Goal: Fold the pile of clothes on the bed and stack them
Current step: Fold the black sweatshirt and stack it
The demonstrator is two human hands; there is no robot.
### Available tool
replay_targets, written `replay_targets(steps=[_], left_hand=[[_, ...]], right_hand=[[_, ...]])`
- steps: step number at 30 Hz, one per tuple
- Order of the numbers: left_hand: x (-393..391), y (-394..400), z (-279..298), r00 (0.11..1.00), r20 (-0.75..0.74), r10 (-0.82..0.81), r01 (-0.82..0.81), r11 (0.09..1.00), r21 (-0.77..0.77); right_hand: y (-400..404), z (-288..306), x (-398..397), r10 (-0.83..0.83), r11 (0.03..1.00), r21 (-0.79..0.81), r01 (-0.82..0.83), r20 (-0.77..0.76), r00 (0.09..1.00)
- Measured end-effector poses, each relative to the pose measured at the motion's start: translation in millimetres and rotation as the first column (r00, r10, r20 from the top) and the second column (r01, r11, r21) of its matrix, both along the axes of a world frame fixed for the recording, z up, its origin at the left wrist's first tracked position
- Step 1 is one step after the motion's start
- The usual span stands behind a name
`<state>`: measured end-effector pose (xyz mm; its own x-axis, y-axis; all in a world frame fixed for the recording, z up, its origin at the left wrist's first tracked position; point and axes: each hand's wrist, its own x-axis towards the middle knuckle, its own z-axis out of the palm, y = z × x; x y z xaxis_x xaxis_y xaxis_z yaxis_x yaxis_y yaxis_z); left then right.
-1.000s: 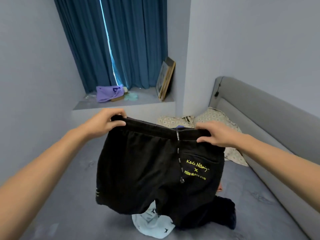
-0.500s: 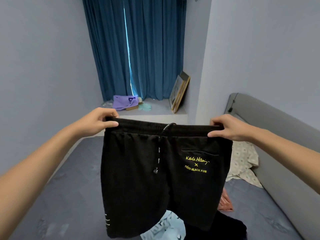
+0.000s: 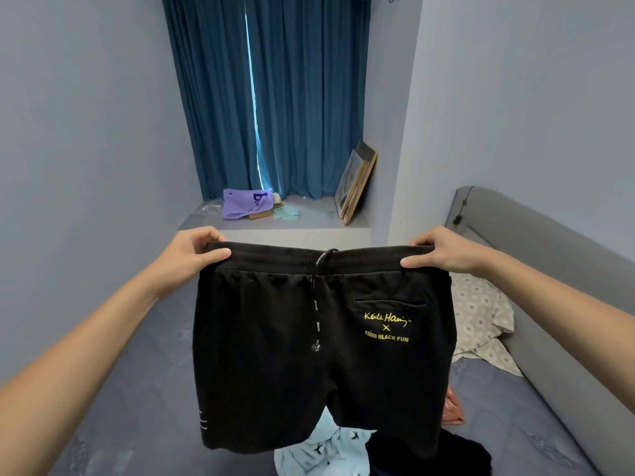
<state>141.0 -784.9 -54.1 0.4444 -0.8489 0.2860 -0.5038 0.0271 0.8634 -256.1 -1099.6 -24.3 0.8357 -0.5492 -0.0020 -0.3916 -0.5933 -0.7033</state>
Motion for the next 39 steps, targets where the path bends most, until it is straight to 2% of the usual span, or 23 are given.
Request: replay_targets(steps=[6, 15, 20, 25, 32, 36, 39], left_hand=[[5.5, -7.2, -29.3, 0.986, -0.133, 0.101, -0.099, 0.995, 0.018], [-7.3, -35.7, -79.3, 0.914, -0.259, 0.313, -0.303, 0.95, 0.076], [-23.4, -44.6, -101.8, 0.855, -0.371, 0.364, -0.365, 0.928, 0.069], [-54.8, -56.3, -121.0, 0.825, -0.472, 0.311, -0.345, 0.938, 0.016], [-99.7, -78.6, -128.9, 0.805, -0.558, 0.202, -0.285, 0.957, -0.064], [-106.1, -80.9, -128.7, 0.806, -0.568, 0.164, -0.269, 0.957, -0.105], [-104.8, -78.0, -128.3, 0.826, -0.542, 0.157, -0.261, 0.958, -0.121]], right_hand=[[1.3, -24.3, 15.4, -0.027, 0.989, 0.145, 0.028, -0.004, 1.0], [-1.2, -77.5, 65.9, -0.32, 0.884, 0.328, 0.333, -0.093, 0.943], [11.2, -101.5, 93.5, -0.448, 0.798, 0.445, 0.405, -0.011, 0.894], [46.7, -128.3, 120.9, -0.529, 0.769, 0.485, 0.415, 0.119, 0.84], [102.1, -148.0, 161.9, -0.512, 0.716, 0.664, 0.216, 0.29, 0.808], [113.4, -144.8, 171.0, -0.426, 0.738, 0.67, 0.087, 0.362, 0.829], [112.1, -144.5, 172.1, -0.396, 0.707, 0.706, 0.034, 0.356, 0.847]])
